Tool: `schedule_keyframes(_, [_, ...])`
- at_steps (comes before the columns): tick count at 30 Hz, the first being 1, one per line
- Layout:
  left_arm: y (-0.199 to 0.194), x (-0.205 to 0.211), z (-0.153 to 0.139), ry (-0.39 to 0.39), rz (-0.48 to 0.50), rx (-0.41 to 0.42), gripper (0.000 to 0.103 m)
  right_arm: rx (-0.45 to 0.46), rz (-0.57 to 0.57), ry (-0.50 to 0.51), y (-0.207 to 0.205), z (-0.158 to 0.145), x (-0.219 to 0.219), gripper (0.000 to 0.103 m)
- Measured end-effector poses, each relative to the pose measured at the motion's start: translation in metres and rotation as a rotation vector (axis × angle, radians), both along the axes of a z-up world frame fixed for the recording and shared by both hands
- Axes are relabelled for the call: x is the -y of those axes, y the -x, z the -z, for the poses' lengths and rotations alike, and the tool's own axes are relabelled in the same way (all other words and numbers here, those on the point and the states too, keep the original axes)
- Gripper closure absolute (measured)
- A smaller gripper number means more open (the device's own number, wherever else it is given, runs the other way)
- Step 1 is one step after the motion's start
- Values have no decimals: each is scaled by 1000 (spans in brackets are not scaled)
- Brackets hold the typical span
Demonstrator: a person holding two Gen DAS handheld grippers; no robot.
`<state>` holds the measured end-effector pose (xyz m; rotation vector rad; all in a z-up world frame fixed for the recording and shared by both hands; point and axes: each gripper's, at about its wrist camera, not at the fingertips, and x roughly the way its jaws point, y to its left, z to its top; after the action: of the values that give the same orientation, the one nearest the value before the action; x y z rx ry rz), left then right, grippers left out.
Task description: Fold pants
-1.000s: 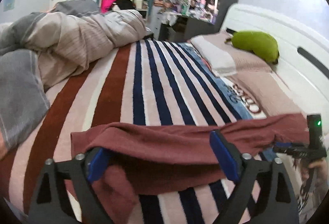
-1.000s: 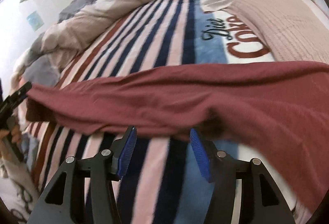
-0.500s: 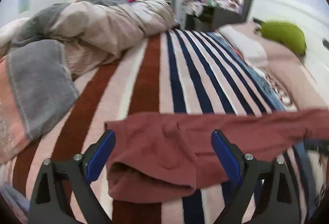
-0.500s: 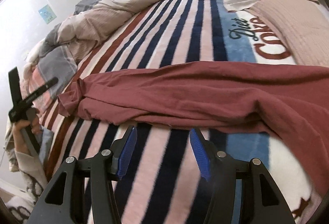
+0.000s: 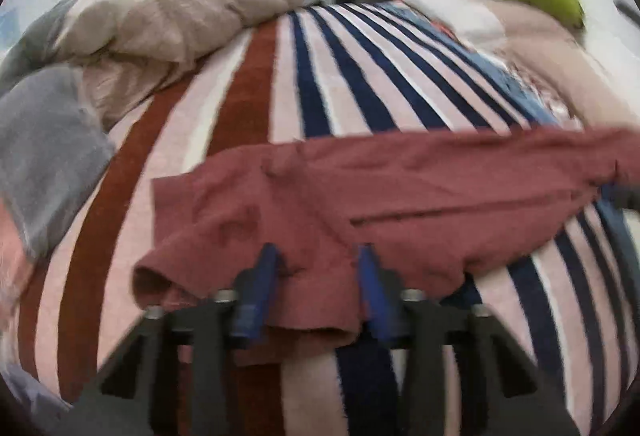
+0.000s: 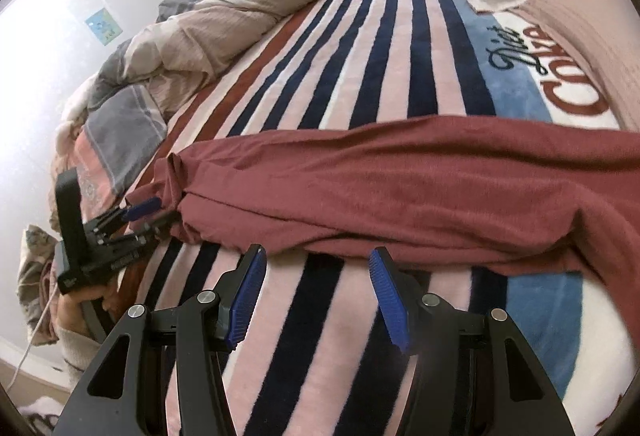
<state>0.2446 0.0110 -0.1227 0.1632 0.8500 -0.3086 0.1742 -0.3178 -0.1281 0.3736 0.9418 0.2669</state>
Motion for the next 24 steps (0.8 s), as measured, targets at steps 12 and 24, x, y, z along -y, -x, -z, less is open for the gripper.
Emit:
schedule_keyframes(12, [-14, -21, -24, 74, -10, 7, 58, 26, -12, -23, -7, 2, -5, 53])
schedule_keyframes(24, [-1, 8, 8, -73, 46, -26, 28, 10, -1, -61, -8, 10, -3, 53])
